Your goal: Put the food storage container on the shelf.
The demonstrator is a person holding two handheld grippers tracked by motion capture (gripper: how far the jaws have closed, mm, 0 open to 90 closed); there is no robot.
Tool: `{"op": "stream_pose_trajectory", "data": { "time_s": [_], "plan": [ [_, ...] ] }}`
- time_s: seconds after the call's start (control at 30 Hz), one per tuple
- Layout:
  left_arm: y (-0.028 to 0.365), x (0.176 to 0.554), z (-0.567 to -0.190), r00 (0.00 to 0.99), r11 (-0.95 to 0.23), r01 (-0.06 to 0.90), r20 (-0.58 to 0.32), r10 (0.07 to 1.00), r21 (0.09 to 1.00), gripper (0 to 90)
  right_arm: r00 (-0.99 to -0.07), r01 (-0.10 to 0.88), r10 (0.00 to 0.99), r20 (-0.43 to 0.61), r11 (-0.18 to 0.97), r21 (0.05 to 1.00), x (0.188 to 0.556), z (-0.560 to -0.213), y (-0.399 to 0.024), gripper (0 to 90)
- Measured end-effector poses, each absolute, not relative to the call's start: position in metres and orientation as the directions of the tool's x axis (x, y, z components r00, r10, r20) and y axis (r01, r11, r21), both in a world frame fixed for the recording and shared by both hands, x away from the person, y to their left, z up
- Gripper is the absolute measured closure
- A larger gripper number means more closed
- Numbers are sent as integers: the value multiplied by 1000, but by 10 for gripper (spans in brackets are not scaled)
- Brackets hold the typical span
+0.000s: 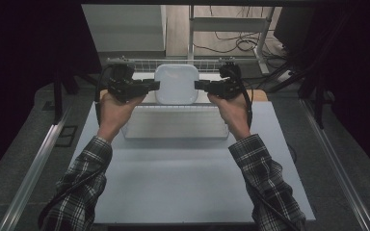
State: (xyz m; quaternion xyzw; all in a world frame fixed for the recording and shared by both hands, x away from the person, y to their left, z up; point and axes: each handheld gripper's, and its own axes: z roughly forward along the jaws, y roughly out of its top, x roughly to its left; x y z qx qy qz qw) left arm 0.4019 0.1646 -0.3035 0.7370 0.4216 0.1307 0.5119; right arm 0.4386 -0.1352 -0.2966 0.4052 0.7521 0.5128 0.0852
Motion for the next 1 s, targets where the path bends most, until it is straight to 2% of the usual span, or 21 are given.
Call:
{"op": "stream_pose_trajectory", "data": {
  "time_s": [0.23,0.37,0.77,0.93,1.0],
  "plan": [
    [163,409,-304,605,-118,497,-246,757,860,670,-650,521,706,281,146,841,444,-294,-133,715],
    [161,412,-306,602,-115,495,-245,760,861,617,-644,520,716,267,154,840,448,-294,-129,686],
    [164,425,-310,581,-87,528,-285,762,845,636,-639,523,727,252,169,835,458,-296,-122,613],
    [164,431,-310,574,-79,536,-295,764,840,617,-642,518,727,245,174,838,460,-297,-120,586],
    [163,433,-310,562,-95,534,-270,782,840,582,-640,513,731,237,178,840,462,-298,-120,566]
  ]
}}
